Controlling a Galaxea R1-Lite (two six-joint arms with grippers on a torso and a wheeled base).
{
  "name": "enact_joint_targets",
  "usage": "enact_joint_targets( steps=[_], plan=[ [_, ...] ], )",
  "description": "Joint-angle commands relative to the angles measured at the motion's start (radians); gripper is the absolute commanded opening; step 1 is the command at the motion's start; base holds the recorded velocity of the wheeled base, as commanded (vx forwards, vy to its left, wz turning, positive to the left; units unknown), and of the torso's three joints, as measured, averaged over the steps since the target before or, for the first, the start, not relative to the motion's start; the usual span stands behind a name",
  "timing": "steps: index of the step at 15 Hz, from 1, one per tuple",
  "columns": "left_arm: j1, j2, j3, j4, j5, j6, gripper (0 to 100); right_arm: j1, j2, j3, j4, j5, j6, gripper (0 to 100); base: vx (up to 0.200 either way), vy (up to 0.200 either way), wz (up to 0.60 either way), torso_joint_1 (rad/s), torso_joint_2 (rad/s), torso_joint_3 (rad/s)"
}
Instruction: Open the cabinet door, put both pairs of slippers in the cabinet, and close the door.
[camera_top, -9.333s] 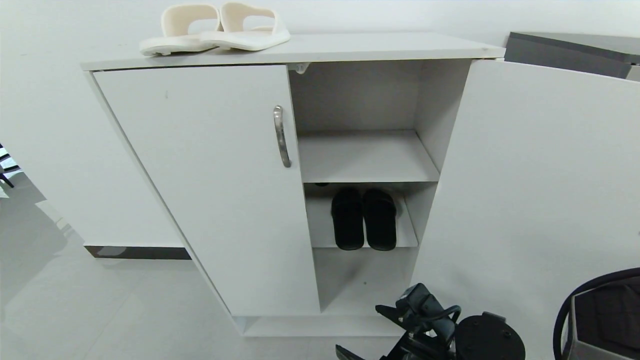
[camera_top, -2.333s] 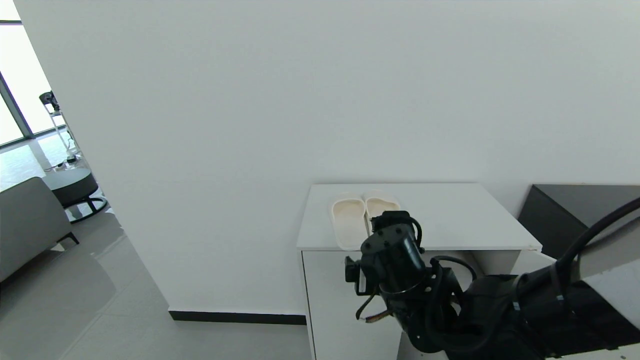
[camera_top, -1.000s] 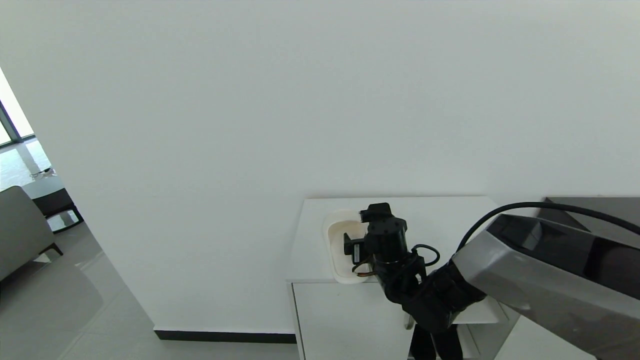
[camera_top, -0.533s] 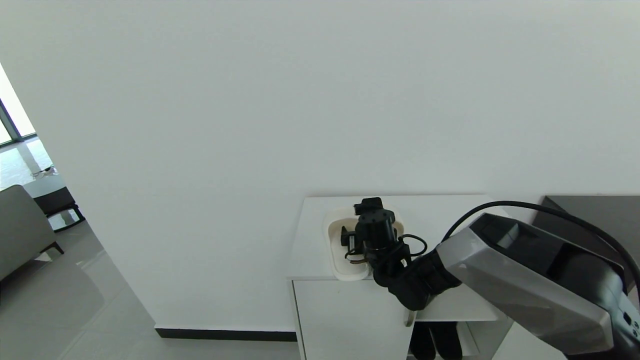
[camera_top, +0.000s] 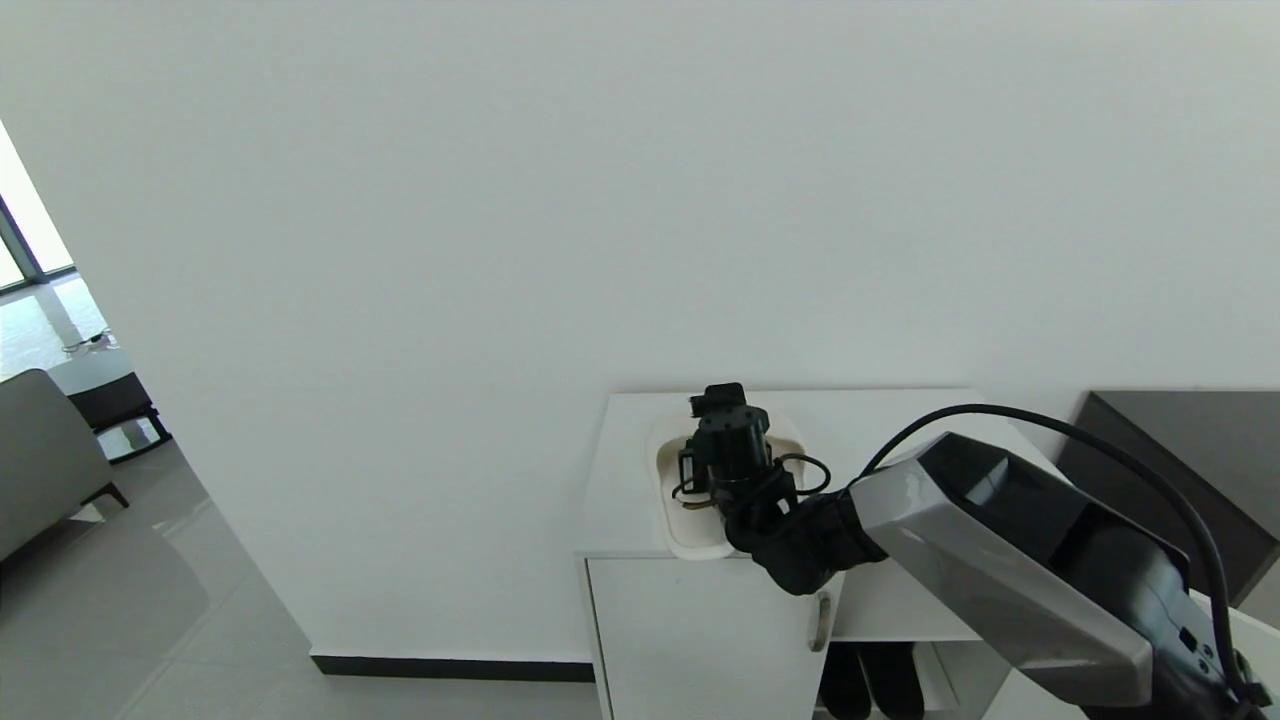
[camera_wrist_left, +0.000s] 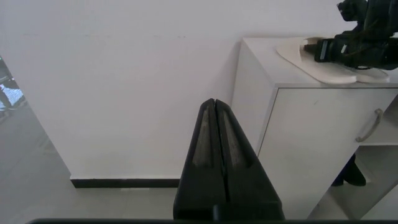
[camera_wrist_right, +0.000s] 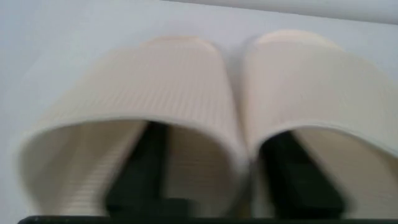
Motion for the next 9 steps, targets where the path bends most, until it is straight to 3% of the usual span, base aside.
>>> enact_joint_targets(
  steps=[1, 4, 8, 9],
  plan=[
    [0.000, 0.001, 0.000, 0.000, 0.000, -0.001, 0, 0.000, 0.007, -0.005, -0.004, -0.001, 0.000, 0, 0.000, 0.000, 0.00, 0.000, 0.00, 0.000],
    [0.000, 0.001, 0.000, 0.000, 0.000, -0.001, 0, 0.014, -0.125, 0.098, -0.008, 0.013, 0.020, 0, 0.000, 0.000, 0.00, 0.000, 0.00, 0.000],
    [0.000, 0.001, 0.000, 0.000, 0.000, -0.001, 0, 0.101, -0.385, 0.472, -0.109, 0.184, 0.049, 0, 0.000, 0.000, 0.00, 0.000, 0.00, 0.000],
    [0.000, 0.001, 0.000, 0.000, 0.003, -0.001, 0, 0.132, -0.479, 0.659, -0.200, 0.262, 0.050, 0, 0.000, 0.000, 0.00, 0.000, 0.00, 0.000]
  ],
)
